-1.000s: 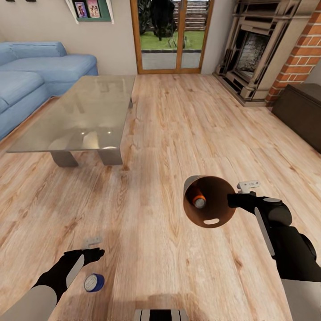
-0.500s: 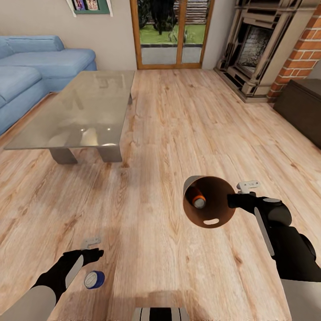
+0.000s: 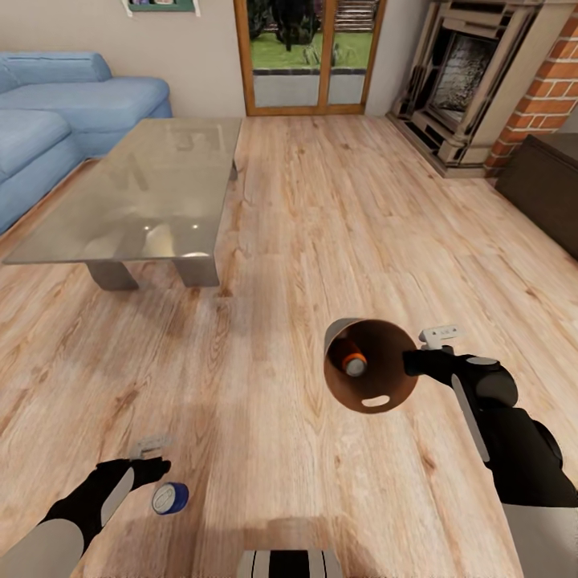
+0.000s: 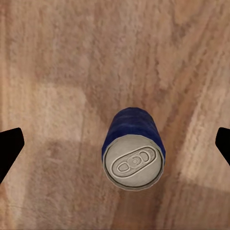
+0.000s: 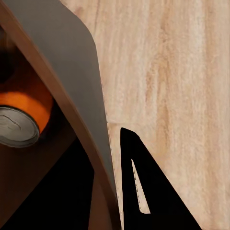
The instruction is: Put the three can of soda from the living room inside the tash can in the kitchen.
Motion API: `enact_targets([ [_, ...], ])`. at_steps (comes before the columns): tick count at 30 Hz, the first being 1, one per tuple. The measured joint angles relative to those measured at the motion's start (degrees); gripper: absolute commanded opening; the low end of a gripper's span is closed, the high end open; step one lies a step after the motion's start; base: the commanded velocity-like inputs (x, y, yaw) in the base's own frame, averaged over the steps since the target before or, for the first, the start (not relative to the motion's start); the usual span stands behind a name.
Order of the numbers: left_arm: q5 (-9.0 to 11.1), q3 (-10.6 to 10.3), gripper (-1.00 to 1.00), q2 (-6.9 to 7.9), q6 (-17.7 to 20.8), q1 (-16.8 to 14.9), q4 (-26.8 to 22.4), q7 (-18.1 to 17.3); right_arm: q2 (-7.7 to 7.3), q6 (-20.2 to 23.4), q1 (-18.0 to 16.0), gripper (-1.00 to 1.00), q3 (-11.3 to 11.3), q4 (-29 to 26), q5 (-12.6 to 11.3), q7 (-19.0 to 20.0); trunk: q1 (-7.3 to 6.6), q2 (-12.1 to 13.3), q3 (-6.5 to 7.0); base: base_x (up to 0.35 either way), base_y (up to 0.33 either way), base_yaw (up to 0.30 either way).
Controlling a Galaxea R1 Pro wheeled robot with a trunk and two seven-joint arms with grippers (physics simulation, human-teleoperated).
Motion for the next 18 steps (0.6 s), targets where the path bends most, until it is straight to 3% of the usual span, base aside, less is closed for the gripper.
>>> enact_targets([
  [4, -0.2, -0.4, 1.0, -0.25, -1.2, 0.0, 0.0, 0.0, 0.01, -0.1, 0.0, -1.0, 0.4, 0.0, 0.9, 0.0, 0.0, 0.0, -0.36, 0.0, 0.0, 0.0],
  [18, -0.5, -0.6, 1.0, -0.5, -3.0, 0.0, 0.1, -0.4, 0.02, -0.1, 0.1, -1.0, 0.6, -0.1, 0.7, -0.1, 0.0, 0.0, -1.62, 0.0, 0.0, 0.0],
])
